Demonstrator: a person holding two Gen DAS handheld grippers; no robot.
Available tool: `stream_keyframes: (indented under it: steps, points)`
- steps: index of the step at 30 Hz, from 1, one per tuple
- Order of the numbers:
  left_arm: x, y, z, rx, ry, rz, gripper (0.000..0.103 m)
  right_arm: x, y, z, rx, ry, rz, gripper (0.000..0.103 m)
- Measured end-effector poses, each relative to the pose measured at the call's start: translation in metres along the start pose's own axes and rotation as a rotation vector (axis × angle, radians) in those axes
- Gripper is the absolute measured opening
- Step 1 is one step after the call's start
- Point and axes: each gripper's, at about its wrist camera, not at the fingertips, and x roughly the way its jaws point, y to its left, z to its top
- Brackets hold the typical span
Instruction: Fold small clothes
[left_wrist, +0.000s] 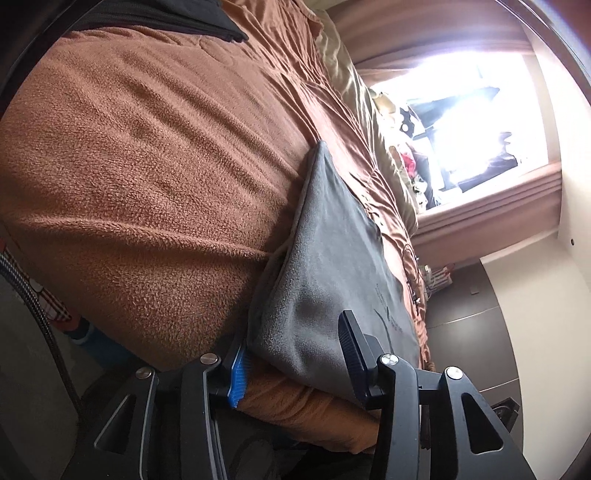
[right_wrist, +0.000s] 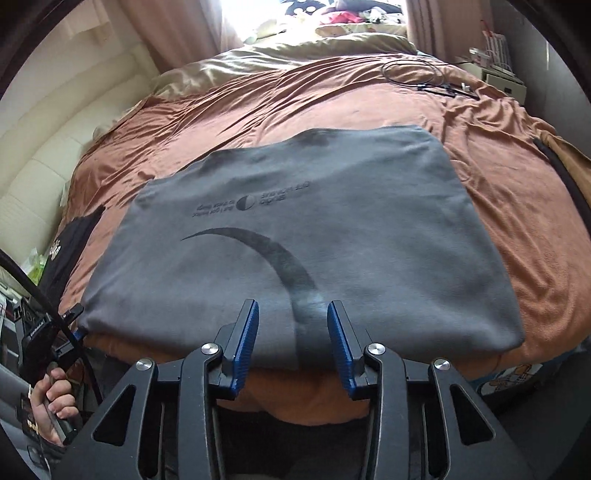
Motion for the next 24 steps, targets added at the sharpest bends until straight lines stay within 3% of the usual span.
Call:
stream_keyframes:
  steps: [2,4,7,17,24]
  points:
    - [0.003,-0.001,0.001,0.001,-0.006,0.011,0.04,0.017,0.009,0.002,-0.027,0.024,0.007,0.027]
    - [0.006,-0.001,0.0,-0.003,-0.008,0.031,0.024,0.03,0.018,0.006,-0.039,0.048,0.017,0.024]
    - [0.01,-0.001,-0.001,0.022,0.001,0.059,0.01,0.05,0.028,0.012,-0.055,0.074,0.041,0.019]
    - [0.002,0.007,-0.001,0.016,-0.014,0.027,0.006,0.103,0.057,0.01,-0.158,0.202,0.029,0.013]
    - [-0.005,0.016,-0.003,-0.021,-0.011,0.02,0.006,0.116,0.06,0.044,-0.141,0.181,0.023,0.013]
